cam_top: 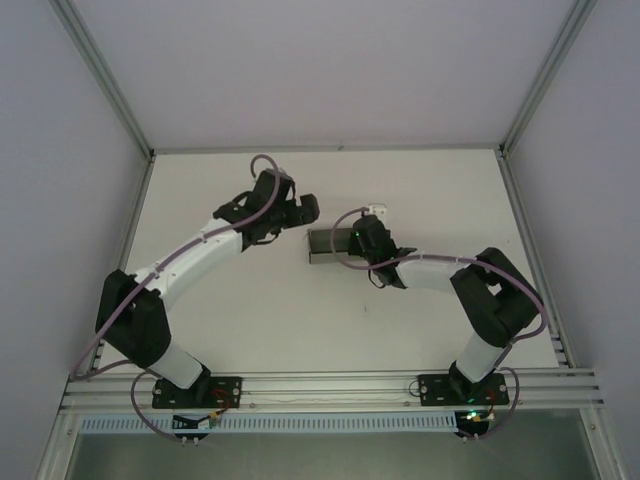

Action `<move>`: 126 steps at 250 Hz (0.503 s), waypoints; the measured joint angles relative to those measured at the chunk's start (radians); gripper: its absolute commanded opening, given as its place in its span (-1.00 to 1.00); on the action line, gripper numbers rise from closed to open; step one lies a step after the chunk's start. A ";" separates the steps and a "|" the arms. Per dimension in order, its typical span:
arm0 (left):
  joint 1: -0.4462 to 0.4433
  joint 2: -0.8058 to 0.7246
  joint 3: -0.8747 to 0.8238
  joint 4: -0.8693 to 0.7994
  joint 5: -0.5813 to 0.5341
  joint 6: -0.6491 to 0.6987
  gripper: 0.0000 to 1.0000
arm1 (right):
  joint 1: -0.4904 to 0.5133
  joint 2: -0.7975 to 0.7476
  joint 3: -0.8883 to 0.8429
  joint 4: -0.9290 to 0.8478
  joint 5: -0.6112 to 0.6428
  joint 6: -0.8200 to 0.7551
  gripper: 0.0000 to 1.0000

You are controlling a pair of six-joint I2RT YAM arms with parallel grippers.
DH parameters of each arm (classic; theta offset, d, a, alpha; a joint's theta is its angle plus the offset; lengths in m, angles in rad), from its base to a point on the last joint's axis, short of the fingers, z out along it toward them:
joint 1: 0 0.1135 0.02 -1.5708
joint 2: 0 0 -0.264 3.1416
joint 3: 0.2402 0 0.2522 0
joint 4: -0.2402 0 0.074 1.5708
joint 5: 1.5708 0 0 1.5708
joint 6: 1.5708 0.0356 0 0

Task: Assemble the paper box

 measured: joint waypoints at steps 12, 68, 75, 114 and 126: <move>0.012 0.037 0.015 0.007 0.025 -0.005 1.00 | 0.004 0.000 -0.004 0.006 0.000 -0.004 -0.86; 0.016 0.241 0.015 0.063 0.182 -0.048 0.78 | 0.034 0.000 -0.015 0.026 0.001 -0.027 -0.80; 0.017 0.249 0.000 0.073 0.199 -0.053 0.77 | 0.037 0.000 -0.018 0.029 0.001 -0.030 -0.79; 0.021 0.246 -0.083 0.140 0.246 -0.094 0.60 | 0.060 0.000 -0.050 0.032 0.004 -0.032 -0.71; 0.021 0.240 -0.103 0.161 0.253 -0.101 0.53 | 0.068 0.000 -0.065 0.028 0.003 -0.035 -0.67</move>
